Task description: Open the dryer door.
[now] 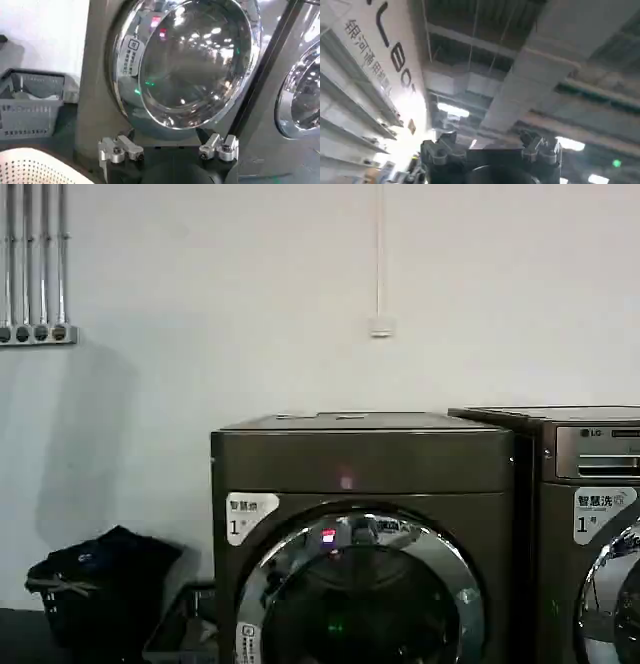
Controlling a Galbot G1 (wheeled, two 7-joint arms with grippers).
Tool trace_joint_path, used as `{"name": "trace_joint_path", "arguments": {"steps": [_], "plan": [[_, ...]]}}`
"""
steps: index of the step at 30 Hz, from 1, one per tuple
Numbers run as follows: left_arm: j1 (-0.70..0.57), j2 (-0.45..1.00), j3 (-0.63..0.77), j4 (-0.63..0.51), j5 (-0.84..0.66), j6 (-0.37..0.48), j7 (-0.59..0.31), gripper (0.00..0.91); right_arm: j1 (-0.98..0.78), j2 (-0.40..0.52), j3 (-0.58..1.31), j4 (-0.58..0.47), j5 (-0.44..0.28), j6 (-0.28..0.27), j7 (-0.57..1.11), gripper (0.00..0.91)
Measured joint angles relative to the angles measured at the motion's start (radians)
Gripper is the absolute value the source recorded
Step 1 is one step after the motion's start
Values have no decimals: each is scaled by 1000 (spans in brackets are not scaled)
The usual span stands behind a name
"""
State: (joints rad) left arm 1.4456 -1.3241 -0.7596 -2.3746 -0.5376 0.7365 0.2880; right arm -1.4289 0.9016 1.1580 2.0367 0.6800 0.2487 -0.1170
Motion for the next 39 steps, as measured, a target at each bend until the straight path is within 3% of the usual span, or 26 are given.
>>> {"name": "trace_joint_path", "arguments": {"steps": [7,18,27,39], "plan": [[6,6,-4,-4,-3,0,0,907,92,-75,-209,3,34,12,-29,907],[12,38,17,-12,-64,0,-1,907,309,-145,-613,-60,95,74,-103,907],[24,36,33,-5,-130,0,6,907,571,-114,-951,-161,190,117,-204,907],[45,4,15,-20,-120,0,7,907,902,-1,-1324,-419,294,112,-367,907]]}}
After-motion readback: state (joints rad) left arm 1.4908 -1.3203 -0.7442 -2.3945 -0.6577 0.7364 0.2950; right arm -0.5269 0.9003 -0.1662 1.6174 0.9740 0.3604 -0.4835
